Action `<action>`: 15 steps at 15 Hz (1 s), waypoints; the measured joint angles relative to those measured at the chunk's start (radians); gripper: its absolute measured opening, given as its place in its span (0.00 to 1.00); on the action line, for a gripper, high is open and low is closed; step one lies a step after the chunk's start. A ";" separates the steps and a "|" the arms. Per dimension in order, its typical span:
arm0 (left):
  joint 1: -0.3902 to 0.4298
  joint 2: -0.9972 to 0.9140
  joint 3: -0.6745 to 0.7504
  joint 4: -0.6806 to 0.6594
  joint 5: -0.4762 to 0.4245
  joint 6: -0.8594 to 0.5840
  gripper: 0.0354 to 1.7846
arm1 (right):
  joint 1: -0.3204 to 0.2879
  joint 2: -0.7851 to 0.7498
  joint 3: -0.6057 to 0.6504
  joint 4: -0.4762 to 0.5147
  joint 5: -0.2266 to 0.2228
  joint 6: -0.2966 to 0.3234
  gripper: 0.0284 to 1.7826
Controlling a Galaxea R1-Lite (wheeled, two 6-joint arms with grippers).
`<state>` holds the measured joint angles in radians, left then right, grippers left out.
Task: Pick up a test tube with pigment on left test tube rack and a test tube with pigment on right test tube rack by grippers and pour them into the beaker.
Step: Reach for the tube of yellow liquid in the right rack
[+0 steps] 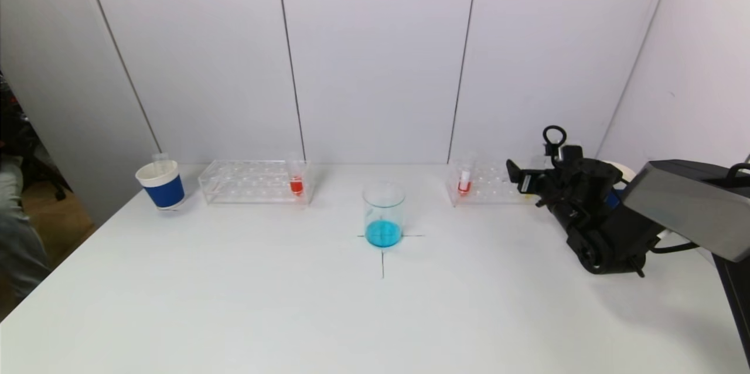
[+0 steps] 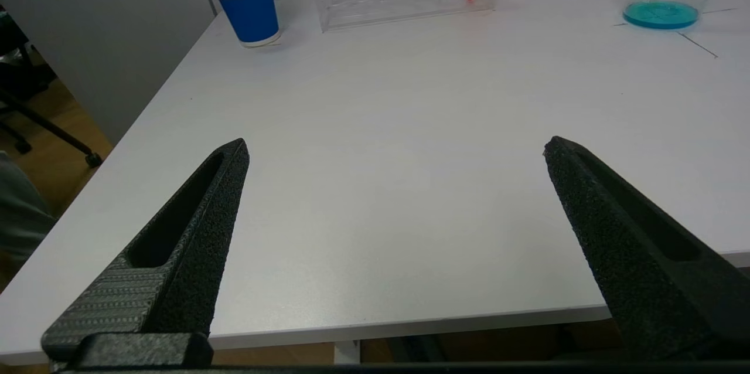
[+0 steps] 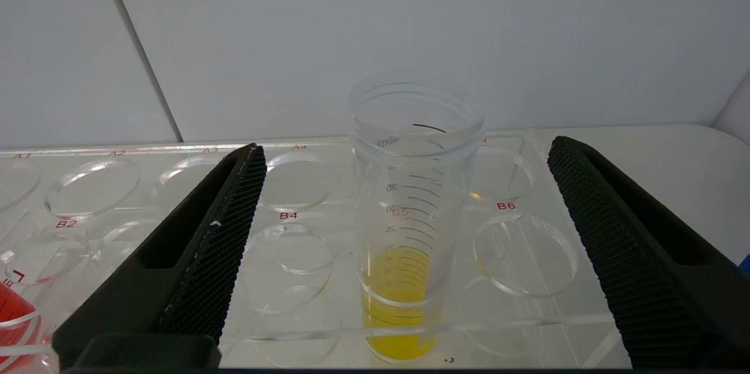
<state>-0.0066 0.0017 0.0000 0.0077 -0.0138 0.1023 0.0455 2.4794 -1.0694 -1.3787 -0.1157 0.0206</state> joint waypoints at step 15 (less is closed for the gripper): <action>0.001 0.000 0.000 0.000 0.000 0.000 0.99 | -0.001 0.001 -0.001 -0.005 0.000 -0.010 0.28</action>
<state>-0.0057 0.0017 0.0000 0.0077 -0.0134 0.1019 0.0443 2.4809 -1.0709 -1.3840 -0.1157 0.0104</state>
